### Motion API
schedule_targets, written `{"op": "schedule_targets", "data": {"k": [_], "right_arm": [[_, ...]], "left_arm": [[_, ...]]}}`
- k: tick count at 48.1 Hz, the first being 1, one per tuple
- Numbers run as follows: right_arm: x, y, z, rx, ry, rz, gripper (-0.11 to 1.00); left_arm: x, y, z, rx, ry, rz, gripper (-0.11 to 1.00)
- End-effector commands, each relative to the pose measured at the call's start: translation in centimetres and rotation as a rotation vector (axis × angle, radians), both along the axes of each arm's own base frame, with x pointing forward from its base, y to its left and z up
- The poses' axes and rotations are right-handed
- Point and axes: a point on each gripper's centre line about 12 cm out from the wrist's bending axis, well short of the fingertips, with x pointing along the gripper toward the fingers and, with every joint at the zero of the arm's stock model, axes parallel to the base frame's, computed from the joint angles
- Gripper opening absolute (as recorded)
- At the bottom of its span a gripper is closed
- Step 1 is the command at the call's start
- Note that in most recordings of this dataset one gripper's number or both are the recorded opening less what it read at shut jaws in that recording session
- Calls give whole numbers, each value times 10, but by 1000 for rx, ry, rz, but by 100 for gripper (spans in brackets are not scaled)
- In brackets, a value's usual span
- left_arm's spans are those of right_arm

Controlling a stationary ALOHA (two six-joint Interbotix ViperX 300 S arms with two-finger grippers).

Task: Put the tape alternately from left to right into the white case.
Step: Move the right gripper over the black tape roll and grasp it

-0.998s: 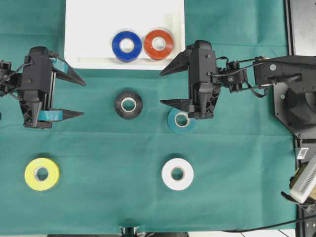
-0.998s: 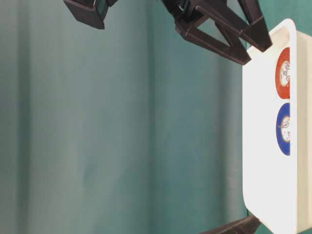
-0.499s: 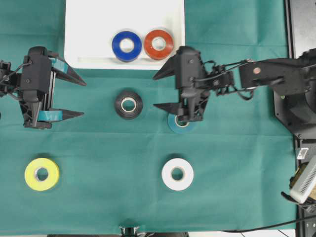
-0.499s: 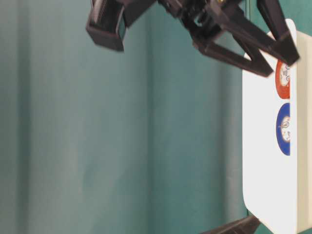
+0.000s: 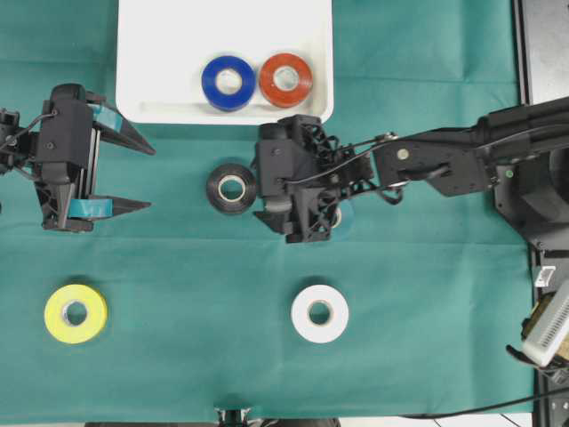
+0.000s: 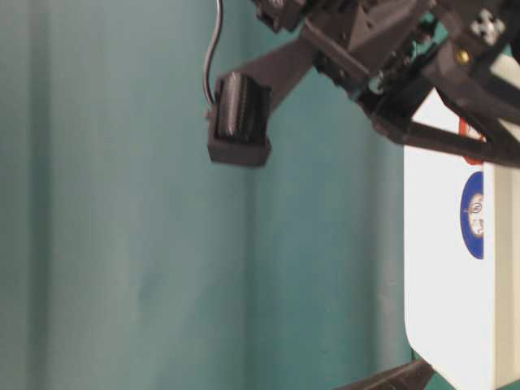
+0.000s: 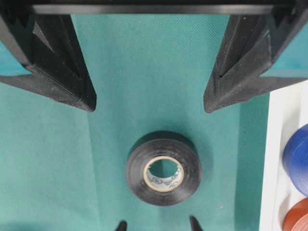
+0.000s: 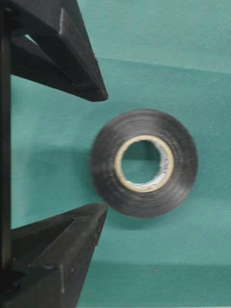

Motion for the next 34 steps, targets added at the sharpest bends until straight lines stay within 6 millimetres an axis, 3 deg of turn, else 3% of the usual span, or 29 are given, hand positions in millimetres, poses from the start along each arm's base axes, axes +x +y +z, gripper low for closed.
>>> {"op": "schedule_targets", "data": {"k": [1,34], "right_arm": [[11,3,11,3,-35,3,81],[35,14,-14,3,5,21,81]], "left_arm": [[2,-1,6,-2,-26,-1,98],[0,0,3,-1,-17,-1,98]]}}
